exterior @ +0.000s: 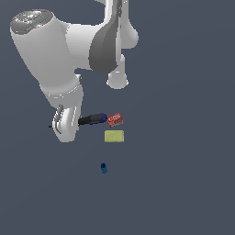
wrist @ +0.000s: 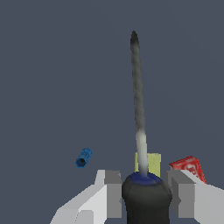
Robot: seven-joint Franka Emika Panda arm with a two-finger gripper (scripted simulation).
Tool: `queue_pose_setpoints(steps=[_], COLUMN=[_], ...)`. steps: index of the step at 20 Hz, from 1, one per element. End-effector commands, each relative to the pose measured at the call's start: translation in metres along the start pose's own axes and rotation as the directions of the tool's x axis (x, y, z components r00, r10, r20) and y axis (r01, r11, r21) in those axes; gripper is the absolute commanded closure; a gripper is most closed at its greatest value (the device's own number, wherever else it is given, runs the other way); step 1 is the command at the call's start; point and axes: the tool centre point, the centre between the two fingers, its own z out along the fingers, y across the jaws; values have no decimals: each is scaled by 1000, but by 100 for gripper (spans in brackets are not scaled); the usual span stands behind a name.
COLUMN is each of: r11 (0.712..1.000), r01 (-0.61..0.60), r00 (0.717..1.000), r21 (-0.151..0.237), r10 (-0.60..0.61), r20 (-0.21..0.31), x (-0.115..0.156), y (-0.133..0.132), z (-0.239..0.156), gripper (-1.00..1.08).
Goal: Pick up a designated object from a clutter of objects.
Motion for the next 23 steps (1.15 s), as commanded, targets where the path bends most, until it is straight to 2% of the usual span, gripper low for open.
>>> queue_pose_setpoints(steps=[1,11,23], r11=[1000,1000,1000], r01=[0,1,1], r00=[1000,1000,1000], r21=[0,0,1], r10=[0,-1,-1], r20=[0,2,2], x=[3,13,17], y=[-10,-39,-50], z=[-18,-66,-82], gripper=[108,108,108])
